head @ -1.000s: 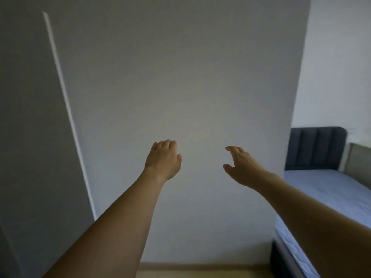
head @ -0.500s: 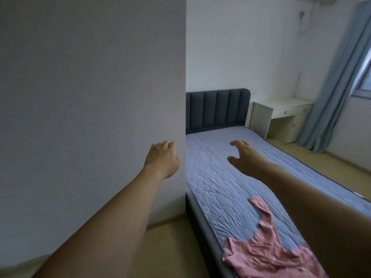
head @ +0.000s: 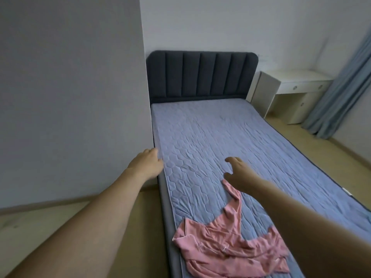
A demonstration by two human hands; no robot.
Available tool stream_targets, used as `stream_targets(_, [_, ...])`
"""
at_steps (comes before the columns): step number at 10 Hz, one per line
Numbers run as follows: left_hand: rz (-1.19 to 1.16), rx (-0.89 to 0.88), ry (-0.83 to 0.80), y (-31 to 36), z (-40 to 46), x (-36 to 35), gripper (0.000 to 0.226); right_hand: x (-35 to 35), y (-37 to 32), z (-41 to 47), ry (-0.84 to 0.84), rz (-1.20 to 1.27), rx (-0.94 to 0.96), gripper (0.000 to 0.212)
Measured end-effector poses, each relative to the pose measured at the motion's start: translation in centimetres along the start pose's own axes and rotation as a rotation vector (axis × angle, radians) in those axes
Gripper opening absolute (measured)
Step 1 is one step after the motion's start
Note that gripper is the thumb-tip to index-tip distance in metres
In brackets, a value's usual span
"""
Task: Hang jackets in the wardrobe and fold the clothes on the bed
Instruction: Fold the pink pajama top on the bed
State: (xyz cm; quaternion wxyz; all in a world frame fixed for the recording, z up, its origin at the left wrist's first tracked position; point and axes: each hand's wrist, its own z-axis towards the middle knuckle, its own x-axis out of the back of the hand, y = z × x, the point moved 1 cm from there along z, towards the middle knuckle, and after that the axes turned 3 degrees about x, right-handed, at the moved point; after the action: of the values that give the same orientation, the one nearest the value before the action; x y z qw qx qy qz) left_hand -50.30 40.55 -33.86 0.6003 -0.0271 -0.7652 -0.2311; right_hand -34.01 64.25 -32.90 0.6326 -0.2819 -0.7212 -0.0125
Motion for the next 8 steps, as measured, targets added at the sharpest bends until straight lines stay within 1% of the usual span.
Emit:
stream_targets(1, [-0.075, 0.126, -0.06, 0.9, 2.6, -7.4, 0.039, -3.1, 4.8, 4.0, -0.075, -0.047, 0.07, 0.054])
stream_targets(2, [-0.13, 0.262, -0.176, 1.9, 4.0, -17.0, 0.037, -7.3, 10.0, 9.4, -0.185, -0.1, 0.152, 0.057])
stream_targets(3, [-0.209, 0.412, -0.259, 2.5, 4.9, -27.4, 0.028, -13.3, 14.6, 14.8, -0.298, -0.159, 0.231, 0.057])
stream_targets(4, [-0.31, 0.577, -0.333, 2.5, 5.7, -37.6, 0.03, -21.9, 18.7, 19.0, -0.429, -0.21, 0.32, 0.057])
stream_targets(5, [-0.42, 0.768, -0.367, 1.2, 5.4, -48.7, 0.045, -32.3, 22.2, 22.0, -0.54, -0.242, 0.405, 0.058])
stream_targets(6, [-0.473, 0.994, -0.288, -3.0, 4.6, -61.7, 0.061, -42.6, 25.0, 23.9, -0.618, -0.244, 0.448, 0.059])
stream_targets(7, [-0.49, 1.055, -0.111, -4.5, 4.6, -67.4, 0.06, -50.7, 26.8, 24.4, -0.648, -0.236, 0.44, 0.067])
stream_targets(8, [-0.565, 1.129, 0.102, -4.0, 3.5, -69.5, 0.044, -54.6, 27.4, 24.3, -0.595, -0.232, 0.418, 0.063])
